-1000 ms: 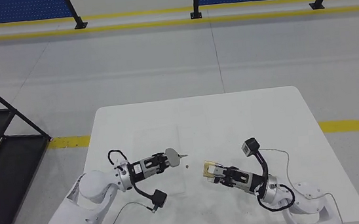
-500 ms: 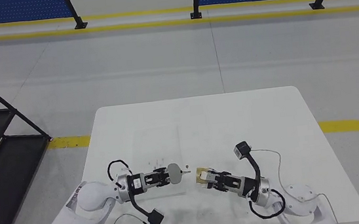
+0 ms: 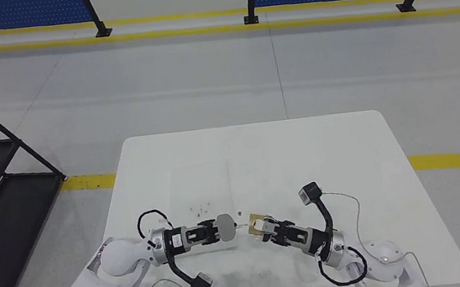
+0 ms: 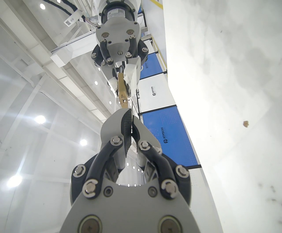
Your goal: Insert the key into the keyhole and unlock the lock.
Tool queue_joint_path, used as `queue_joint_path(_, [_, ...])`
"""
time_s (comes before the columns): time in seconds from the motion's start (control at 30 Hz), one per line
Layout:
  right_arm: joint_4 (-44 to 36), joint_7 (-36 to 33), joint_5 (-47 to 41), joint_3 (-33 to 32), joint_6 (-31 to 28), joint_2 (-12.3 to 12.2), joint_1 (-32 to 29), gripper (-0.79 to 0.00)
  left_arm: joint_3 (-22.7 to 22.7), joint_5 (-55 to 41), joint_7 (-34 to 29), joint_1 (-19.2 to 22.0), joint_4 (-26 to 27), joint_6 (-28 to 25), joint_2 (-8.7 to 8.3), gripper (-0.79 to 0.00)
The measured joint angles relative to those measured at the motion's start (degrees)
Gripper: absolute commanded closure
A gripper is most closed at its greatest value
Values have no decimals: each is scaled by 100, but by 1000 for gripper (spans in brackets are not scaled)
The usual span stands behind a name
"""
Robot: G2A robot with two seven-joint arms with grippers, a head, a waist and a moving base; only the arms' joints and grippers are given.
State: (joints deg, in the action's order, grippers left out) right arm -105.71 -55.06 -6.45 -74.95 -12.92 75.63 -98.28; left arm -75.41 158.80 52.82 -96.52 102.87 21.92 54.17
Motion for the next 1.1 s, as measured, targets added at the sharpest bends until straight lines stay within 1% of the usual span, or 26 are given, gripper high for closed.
queue_joint_path(0.23, [1,2,3,-3,7,1,-1,0,-1,-2,-15,0,0,-8,1,0])
queue_joint_path(0.37, [3,255,208,26,-8,-18,0,0,39,70,-162,-9,9,-14,5,0])
queue_joint_path(0.67, [-20,412,417,47,-27,-97,-30,0,-10,55,-96,-92,-39,250,-20,0])
queue_joint_path(0.87, [5,442,386,95,5,-144,-6,0,-21,-26,-8,-101,-88,403,-34,0])
queue_joint_path(1.1, [76,383,272,201,74,-190,60,0,33,-110,52,-46,-175,462,-37,0])
